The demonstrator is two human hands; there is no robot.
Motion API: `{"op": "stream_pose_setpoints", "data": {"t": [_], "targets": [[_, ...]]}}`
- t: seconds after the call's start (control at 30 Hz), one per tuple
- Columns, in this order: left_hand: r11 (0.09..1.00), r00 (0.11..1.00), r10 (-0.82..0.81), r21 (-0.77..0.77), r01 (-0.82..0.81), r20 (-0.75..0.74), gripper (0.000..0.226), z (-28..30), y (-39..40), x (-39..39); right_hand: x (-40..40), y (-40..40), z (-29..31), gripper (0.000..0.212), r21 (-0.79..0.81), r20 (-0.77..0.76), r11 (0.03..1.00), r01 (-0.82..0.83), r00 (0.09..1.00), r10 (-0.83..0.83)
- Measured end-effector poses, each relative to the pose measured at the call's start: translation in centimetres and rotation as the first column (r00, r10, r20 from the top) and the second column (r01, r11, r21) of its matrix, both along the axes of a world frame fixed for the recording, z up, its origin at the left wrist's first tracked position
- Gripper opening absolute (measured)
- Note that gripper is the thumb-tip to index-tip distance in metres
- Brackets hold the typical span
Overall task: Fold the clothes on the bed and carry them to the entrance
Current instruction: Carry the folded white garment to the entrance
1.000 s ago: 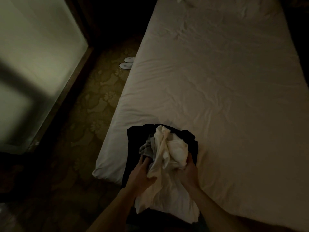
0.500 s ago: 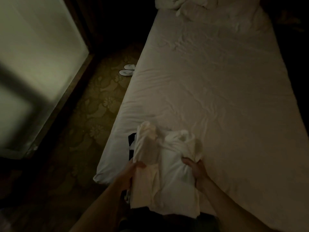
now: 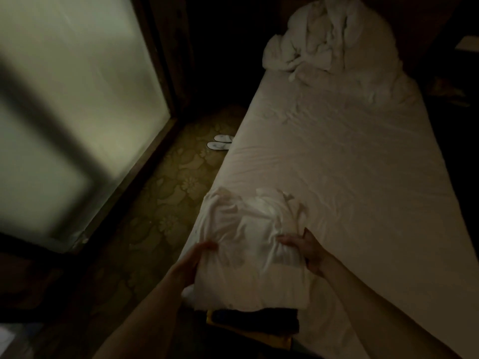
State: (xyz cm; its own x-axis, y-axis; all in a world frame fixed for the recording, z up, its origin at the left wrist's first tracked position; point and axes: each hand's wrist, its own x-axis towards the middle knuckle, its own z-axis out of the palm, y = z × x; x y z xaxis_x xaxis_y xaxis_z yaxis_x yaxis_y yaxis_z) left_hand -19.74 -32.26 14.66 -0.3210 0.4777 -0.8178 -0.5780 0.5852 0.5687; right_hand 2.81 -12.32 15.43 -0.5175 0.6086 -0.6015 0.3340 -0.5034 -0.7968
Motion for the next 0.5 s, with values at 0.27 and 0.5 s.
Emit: {"op": "stream_pose_setpoints", "data": {"t": [0.27,0.5], "targets": [[0.979,0.986,0.149,0.152,-0.137,-0.071,0.078,5.8,-2.6,-1.0,-5.0,-0.2,5.0,0.062,0.064,-0.037,0.996,-0.065,0.997,0.067],[0.943,0.965,0.236,0.268,-0.199,-0.111,0.058,8.3,-7.3,-3.8,-10.1,-2.5,7.3,0.108,0.029,-0.014,0.986,-0.166,0.986,0.167]]}}
